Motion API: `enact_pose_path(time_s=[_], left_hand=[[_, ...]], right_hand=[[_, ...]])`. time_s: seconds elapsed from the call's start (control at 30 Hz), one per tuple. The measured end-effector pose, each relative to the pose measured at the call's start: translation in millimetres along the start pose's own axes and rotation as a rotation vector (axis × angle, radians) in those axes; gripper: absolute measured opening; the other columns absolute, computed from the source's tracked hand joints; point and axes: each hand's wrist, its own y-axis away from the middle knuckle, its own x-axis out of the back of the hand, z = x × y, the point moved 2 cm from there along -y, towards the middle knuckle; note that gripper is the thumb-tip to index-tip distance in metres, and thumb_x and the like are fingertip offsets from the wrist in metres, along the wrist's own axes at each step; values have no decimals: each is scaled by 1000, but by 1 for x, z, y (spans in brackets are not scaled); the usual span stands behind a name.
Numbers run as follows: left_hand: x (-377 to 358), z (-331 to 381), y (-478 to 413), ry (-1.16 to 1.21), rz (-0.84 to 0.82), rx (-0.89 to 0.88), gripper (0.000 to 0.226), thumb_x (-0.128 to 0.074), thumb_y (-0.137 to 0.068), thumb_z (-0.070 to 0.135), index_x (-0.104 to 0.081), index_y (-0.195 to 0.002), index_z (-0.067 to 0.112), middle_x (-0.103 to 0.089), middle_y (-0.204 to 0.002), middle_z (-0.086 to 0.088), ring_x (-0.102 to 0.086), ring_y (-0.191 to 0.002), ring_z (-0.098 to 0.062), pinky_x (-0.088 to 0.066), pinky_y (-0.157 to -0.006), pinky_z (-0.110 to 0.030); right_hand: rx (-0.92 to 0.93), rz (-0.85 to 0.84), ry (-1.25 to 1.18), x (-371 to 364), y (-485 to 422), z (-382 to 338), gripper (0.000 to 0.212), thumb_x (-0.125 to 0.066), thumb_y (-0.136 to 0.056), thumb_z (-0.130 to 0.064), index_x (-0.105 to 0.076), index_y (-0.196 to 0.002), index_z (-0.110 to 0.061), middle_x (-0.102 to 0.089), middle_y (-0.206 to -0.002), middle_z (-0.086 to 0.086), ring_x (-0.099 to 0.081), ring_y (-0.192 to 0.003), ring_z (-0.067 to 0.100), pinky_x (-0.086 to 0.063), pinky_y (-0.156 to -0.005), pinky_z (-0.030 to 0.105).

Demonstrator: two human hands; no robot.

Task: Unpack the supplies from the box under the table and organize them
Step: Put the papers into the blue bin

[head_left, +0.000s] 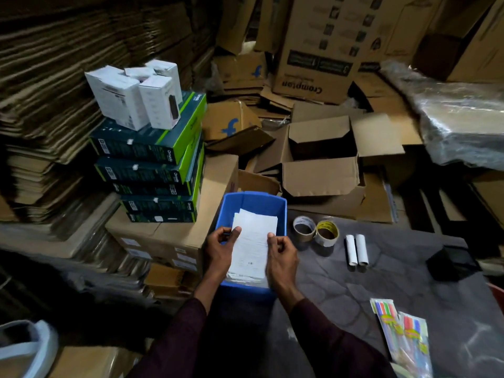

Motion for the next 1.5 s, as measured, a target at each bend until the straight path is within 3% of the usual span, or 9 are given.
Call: enact_pose_path(time_s=[0.1, 0.43, 0.6, 0.73, 0.93, 1.23, 1.33, 1.5], left_hand=[[-2, -5, -36, -73, -2, 37, 23, -73, -83, 42, -68, -76, 21, -69, -75, 10, -63, -74, -9, -47, -68, -25], [-36, -52, -92, -232, -89, 194, 28, -68, -88, 42, -64, -83, 15, -62, -75, 4, -59, -73, -18, -38, -61, -25], [-62, -77, -104, -339, -137, 250, 29, -60, -93, 38, -65, -94, 10, -70, -96, -10, -63, -93, -32, -40, -71, -28], [-73, -96, -104, -352, -184, 313, 27, -54, -98, 28, -64, -106, 4, -68, -111, -17, -62, -101, -34, -43, -80, -32], [-78, -122, -99, -307, -207, 463, 25, -48, -99, 19, -63, -109, 3, -66, -116, -20, -62, -104, -35, -47, -85, -35], [-80, -138, -101, -325, -250, 485, 35, -44, -98, 30, -67, -102, 5, -69, -109, -19, -65, -96, -35, -50, -81, -35], [-82, -139, -97, -283, -247, 485, 34, -43, -98, 23, -64, -113, 1, -66, -114, -20, -63, -102, -36, -51, -86, -38], [-84, -149, -94, -279, -272, 490, 34, -40, -96, 20, -62, -113, 0, -66, -114, -23, -64, -101, -37, -54, -89, -45]], right_hand=[[-23, -2, 26, -25, -24, -2, 34, -61, -95, -44, -58, -76, -16, -68, -76, 0, -61, -70, 11, -51, -69, 33], [-274, -62, 168, -62, -84, 46, 30, -60, -95, -40, -55, -77, -17, -65, -83, 1, -57, -79, 17, -38, -69, 25], [-366, -25, 230, -70, -91, 70, 32, -63, -94, -39, -48, -75, -17, -63, -85, 4, -57, -84, 22, -38, -73, 27], [-384, -56, 271, -72, -92, 77, 29, -59, -97, -39, -55, -89, -11, -66, -95, 9, -60, -91, 26, -40, -76, 27], [-427, -94, 291, -76, -92, 86, 33, -52, -100, -34, -63, -113, -5, -68, -116, 14, -62, -109, 31, -46, -90, 33], [-415, -205, 355, -75, -86, 100, 22, -50, -100, -23, -64, -109, -8, -70, -115, 16, -66, -101, 32, -51, -87, 37], [-389, -227, 356, -73, -83, 101, 24, -50, -100, -21, -61, -117, -7, -68, -119, 15, -64, -99, 27, -49, -84, 32], [-352, -281, 365, -71, -76, 100, 32, -47, -100, -14, -57, -129, -5, -64, -128, 11, -60, -115, 29, -37, -81, 20]])
